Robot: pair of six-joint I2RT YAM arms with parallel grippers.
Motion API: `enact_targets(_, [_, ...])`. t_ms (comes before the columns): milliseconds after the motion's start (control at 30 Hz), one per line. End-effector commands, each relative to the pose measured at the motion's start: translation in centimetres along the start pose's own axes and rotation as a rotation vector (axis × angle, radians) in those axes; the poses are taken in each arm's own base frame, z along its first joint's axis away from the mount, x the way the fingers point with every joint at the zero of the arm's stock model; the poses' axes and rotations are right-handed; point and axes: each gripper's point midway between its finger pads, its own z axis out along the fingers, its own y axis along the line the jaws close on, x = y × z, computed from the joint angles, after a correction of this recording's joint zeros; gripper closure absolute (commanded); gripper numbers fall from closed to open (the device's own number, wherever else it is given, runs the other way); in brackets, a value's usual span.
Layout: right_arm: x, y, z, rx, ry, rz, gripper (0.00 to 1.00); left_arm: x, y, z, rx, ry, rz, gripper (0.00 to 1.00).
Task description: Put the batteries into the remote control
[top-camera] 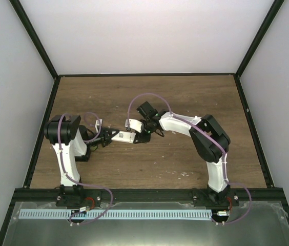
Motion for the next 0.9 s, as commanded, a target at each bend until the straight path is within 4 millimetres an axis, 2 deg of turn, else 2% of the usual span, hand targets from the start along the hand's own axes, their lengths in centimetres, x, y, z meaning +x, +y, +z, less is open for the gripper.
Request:
enact_targets(0, [-0.8,-0.3,1.0,0.003,-0.005,-0.03,0.56,-0.4,1.6,-0.6,-0.032,-0.058,-0.009,1.0])
enact_targets(533, [0.1,-0.4,2.1,0.008,0.036,-0.021,0.5,-0.4,1.6,-0.6,-0.029,-0.053,-0.01,1.0])
enact_targets(867, [-0.6,-1.1,1.6,0.038,0.021,-0.025,0.44,-0.5,1.5,-0.5,-0.025,-0.051,-0.007,1.0])
